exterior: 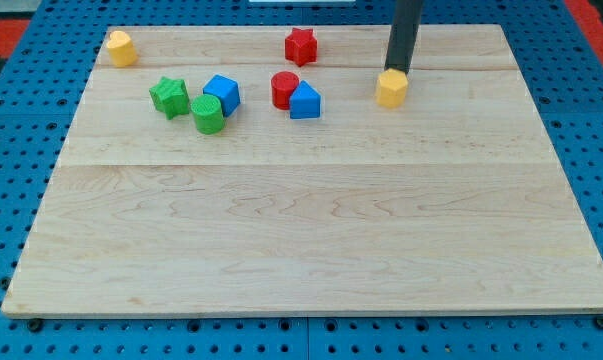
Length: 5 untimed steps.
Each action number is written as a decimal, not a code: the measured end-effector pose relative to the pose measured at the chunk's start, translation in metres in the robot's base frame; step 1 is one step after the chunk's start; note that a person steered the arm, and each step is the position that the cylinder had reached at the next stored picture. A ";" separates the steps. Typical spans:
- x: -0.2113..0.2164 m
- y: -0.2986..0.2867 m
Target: Place the blue triangle diagonally to the top right of the yellow hexagon
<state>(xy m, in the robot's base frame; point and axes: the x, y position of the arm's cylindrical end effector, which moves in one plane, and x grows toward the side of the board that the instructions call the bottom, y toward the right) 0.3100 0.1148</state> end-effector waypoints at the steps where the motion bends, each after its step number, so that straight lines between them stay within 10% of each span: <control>1: 0.065 -0.021; 3: 0.082 -0.147; 5: 0.049 -0.148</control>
<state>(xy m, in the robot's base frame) 0.3594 -0.0331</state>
